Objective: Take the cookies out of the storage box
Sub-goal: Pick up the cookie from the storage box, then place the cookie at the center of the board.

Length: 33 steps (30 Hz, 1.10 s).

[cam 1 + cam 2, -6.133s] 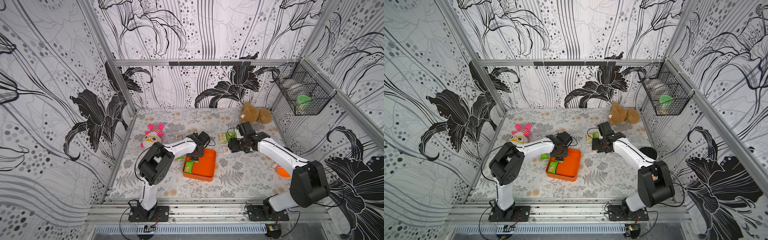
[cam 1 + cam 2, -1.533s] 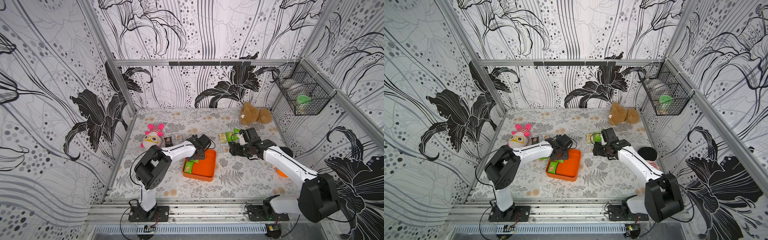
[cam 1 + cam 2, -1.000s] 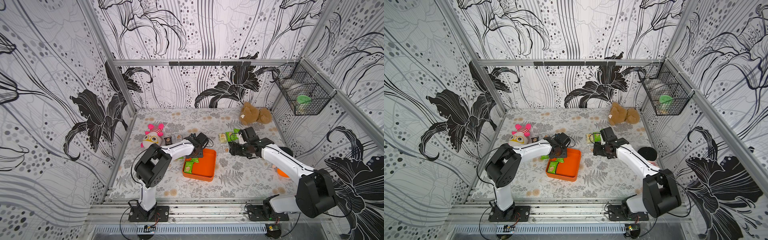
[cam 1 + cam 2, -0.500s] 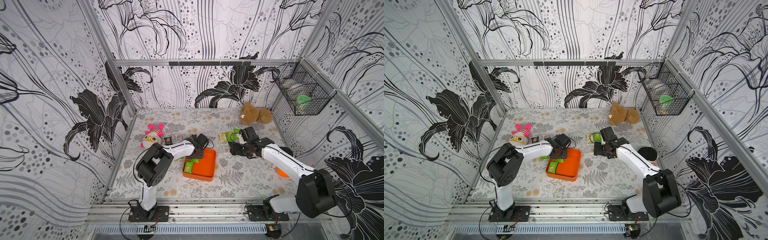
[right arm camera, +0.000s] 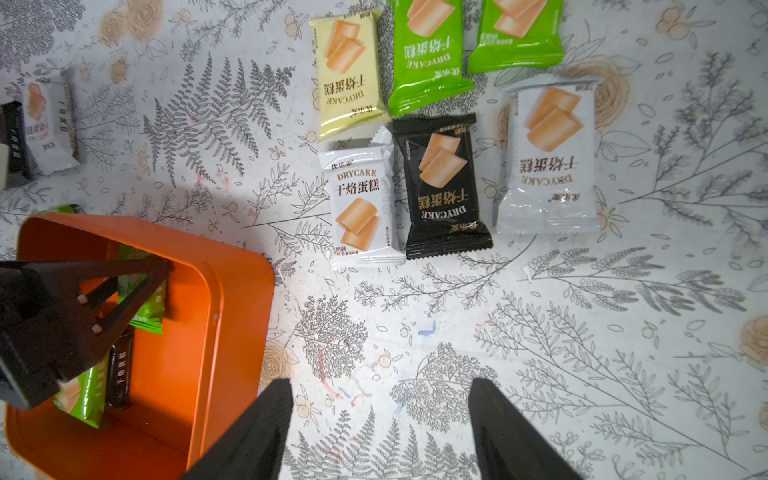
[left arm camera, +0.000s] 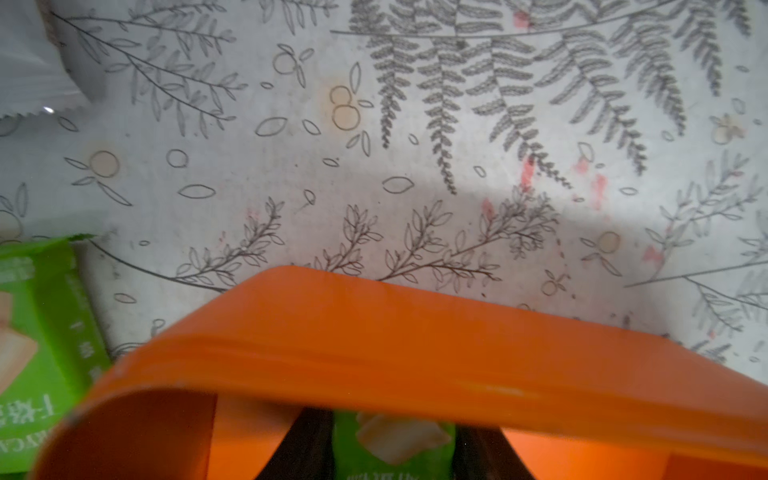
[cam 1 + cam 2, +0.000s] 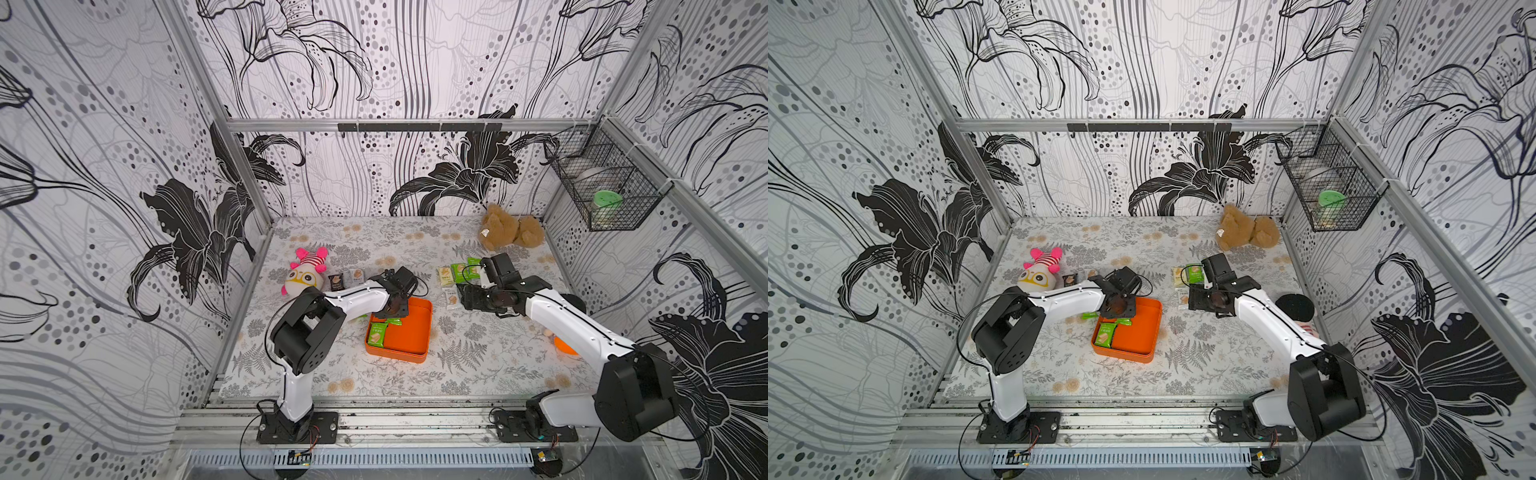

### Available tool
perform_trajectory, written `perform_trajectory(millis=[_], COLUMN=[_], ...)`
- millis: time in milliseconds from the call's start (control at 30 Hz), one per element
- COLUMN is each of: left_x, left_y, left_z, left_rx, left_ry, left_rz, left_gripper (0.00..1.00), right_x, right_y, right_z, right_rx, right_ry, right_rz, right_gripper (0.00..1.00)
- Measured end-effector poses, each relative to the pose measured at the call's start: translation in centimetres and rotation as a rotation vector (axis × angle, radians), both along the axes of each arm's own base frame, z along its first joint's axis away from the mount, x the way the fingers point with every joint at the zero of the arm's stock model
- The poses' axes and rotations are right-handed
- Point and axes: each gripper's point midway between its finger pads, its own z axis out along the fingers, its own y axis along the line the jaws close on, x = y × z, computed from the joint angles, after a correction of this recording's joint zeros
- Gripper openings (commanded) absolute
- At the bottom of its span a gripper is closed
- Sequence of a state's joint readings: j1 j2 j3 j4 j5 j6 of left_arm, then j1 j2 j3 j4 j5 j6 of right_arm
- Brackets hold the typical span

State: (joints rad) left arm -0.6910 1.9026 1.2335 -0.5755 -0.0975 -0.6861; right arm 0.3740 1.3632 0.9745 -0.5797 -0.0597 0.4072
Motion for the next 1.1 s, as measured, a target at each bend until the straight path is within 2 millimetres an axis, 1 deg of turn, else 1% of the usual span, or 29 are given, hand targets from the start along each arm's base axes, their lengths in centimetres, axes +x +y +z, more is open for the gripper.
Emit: perform_trajectory(millis=[100, 200, 300, 367, 467, 567, 667, 733, 800, 833, 967, 1100], left_x=[-0.8, -1.5, -2.4, -2.8, -3.1, -3.1, -2.9, -2.7, -2.5, -2.4, -2.4, -2.7], left_y=[-1.4, -2.4, -3.0, -2.9, -2.6, -2.1, -1.3, -0.3, 1.3, 2.4, 7.5, 11.8], left_z=[0.5, 0.8, 1.2, 1.7, 3.1, 5.2, 7.5, 8.6, 9.1, 9.2, 8.6, 7.5], left_rx=[-0.041, -0.074, -0.094, -0.108, -0.130, -0.148, -0.158, -0.162, -0.157, -0.149, -0.098, -0.049], left_ry=[0.003, 0.006, 0.012, 0.009, -0.013, -0.054, -0.103, -0.130, -0.147, -0.152, -0.148, -0.128], left_rz=[-0.019, -0.031, -0.043, -0.040, -0.035, -0.029, -0.015, 0.002, 0.031, 0.053, 0.142, 0.213], left_gripper=[0.41, 0.41, 0.41, 0.41, 0.41, 0.41, 0.41, 0.41, 0.41, 0.41, 0.42, 0.42], right_x=[0.0, 0.0, -0.1, -0.2, -0.2, -0.2, 0.1, 0.3, 0.5, 0.6, 1.1, 1.4], right_y=[0.0, 0.1, 0.2, 0.4, 0.8, 1.4, 2.1, 2.6, 3.1, 3.4, 4.1, 4.5], right_z=[0.1, 0.4, 0.7, 0.9, 1.1, 1.4, 1.8, 2.1, 2.3, 2.4, 2.3, 1.9], right_rx=[0.007, 0.020, 0.036, 0.052, 0.078, 0.117, 0.161, 0.190, 0.217, 0.230, 0.268, 0.282], right_ry=[-0.002, -0.004, -0.006, -0.007, -0.006, -0.005, -0.012, -0.018, -0.024, -0.025, -0.020, -0.011], right_rz=[-0.008, -0.016, -0.023, -0.026, -0.024, -0.022, -0.015, -0.012, -0.005, -0.003, 0.003, 0.005], right_gripper=[0.73, 0.73, 0.72, 0.72, 0.72, 0.72, 0.72, 0.72, 0.72, 0.72, 0.72, 0.72])
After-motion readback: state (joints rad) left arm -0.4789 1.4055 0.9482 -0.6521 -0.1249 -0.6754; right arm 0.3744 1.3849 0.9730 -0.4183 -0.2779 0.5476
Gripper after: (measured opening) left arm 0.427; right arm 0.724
